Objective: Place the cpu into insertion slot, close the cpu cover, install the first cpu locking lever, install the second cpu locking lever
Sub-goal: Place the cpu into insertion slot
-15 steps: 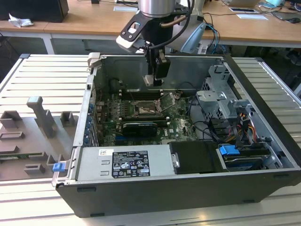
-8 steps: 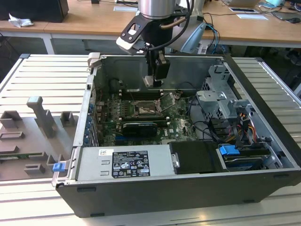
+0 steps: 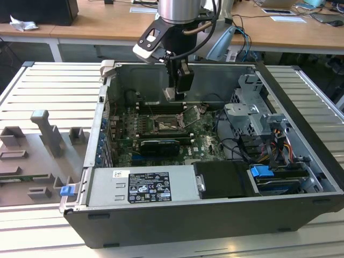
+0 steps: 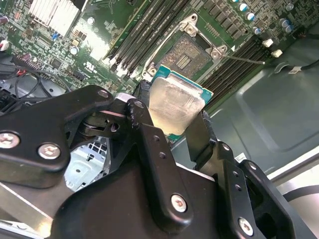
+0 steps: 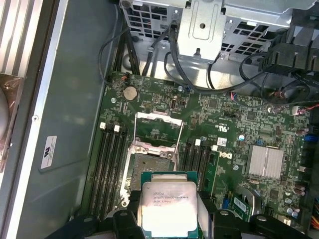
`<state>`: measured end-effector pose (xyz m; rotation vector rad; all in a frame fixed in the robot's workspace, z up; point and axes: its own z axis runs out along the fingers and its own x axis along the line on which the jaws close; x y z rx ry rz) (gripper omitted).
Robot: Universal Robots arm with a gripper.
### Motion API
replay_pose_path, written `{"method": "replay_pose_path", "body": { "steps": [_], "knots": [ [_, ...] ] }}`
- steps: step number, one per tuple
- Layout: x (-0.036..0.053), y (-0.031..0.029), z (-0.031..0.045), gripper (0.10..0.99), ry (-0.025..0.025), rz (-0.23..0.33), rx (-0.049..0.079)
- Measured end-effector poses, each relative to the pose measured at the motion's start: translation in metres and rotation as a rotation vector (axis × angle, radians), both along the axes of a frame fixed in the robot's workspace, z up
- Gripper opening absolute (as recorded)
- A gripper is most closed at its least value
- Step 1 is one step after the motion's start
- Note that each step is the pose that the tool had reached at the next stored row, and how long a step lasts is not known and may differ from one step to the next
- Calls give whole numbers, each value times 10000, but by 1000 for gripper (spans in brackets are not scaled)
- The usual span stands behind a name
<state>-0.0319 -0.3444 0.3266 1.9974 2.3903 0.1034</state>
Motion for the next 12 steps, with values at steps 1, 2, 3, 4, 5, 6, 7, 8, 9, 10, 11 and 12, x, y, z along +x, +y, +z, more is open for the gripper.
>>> {"method": "replay_pose_path", "body": {
  "steps": [1,2,3,4,5,6,7,8,9,10,11,12],
  "knots": [
    [0,0,-3,529,2,0,0],
    [0,0,-8,529,6,0,-1],
    [0,0,-13,529,8,0,-2],
    [0,0,-17,529,9,0,0],
    [0,0,-20,529,10,1,0],
    [0,0,-22,529,12,0,0],
    [0,0,-27,529,12,0,1],
    [0,0,-30,529,13,0,2],
    [0,0,-33,529,15,0,1],
    [0,0,-36,529,17,0,1],
    [0,0,-39,529,18,0,1],
    [0,0,-42,529,20,0,0]
  ]
}}
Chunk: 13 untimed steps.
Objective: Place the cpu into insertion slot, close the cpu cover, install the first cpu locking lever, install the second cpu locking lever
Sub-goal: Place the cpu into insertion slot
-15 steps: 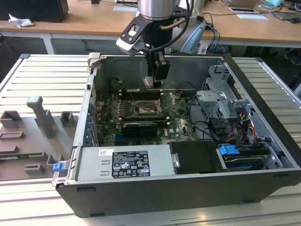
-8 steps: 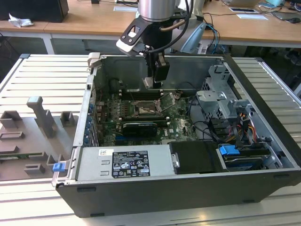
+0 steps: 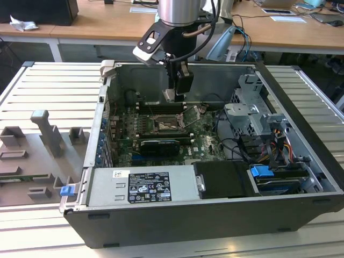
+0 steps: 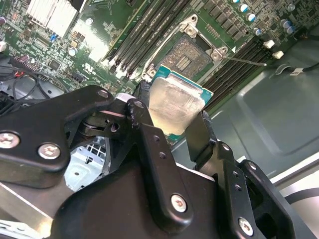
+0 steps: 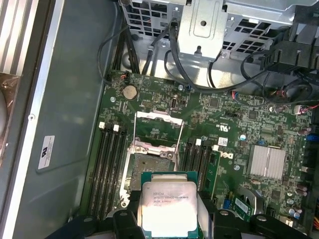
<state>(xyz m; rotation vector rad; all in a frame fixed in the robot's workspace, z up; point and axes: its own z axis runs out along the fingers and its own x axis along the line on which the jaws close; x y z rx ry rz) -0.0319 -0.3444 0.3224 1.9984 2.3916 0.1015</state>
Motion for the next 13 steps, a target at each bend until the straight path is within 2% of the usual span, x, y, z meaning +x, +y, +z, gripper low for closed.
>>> {"method": "replay_pose_path", "body": {
  "steps": [13],
  "knots": [
    [0,0,-54,529,39,0,-1]
  ]
}}
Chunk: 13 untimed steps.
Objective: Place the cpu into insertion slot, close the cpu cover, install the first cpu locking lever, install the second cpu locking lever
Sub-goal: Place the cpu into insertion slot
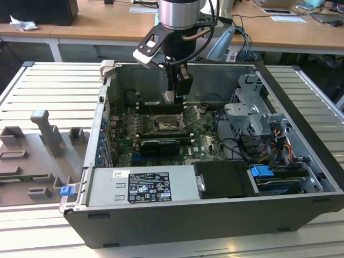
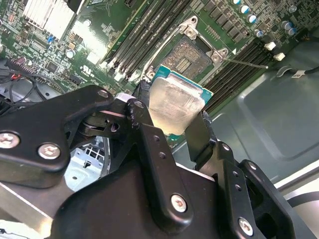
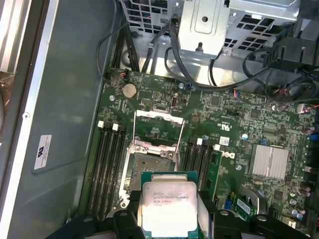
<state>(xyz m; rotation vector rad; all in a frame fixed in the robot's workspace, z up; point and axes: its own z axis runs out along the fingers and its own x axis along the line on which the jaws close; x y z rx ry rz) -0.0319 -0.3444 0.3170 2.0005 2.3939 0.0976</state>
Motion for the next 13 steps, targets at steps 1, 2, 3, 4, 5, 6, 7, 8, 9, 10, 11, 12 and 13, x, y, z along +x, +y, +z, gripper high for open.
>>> {"method": "replay_pose_path", "body": {
  "steps": [1,2,3,4,5,6,7,8,9,10,11,12,13],
  "knots": [
    [0,0,-3,529,1,0,1],
    [0,0,-5,529,2,1,1],
    [0,0,-10,529,3,0,1],
    [0,0,-13,529,3,0,1],
    [0,0,-15,529,4,1,2],
    [0,0,-18,529,5,0,0],
    [0,0,-20,529,6,0,0],
    [0,0,-25,529,7,0,1],
    [0,0,-27,529,10,0,1],
    [0,0,-31,529,10,0,1],
    [0,0,-42,529,14,0,1],
    [0,0,-56,529,17,0,1],
    [0,0,-64,529,18,0,1]
  ]
}}
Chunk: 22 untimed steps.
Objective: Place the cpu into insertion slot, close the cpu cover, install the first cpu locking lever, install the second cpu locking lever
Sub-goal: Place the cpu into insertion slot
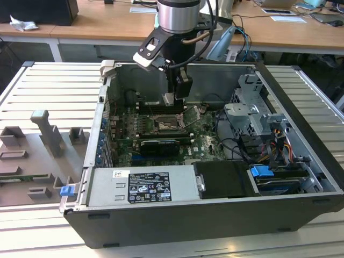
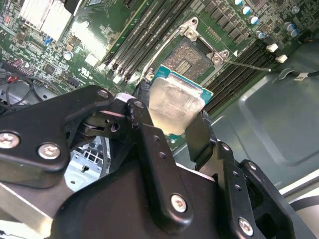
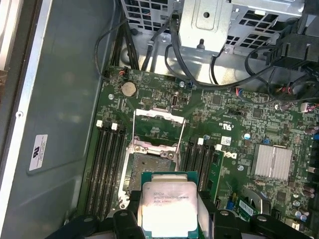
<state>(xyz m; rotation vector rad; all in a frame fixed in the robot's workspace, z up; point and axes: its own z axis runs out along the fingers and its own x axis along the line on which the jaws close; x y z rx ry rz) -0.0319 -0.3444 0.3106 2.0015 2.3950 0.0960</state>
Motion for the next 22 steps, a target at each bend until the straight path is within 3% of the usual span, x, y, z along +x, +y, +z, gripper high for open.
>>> {"method": "replay_pose_path", "body": {
  "steps": [22],
  "knots": [
    [0,0,-62,529,32,0,0]
  ]
}}
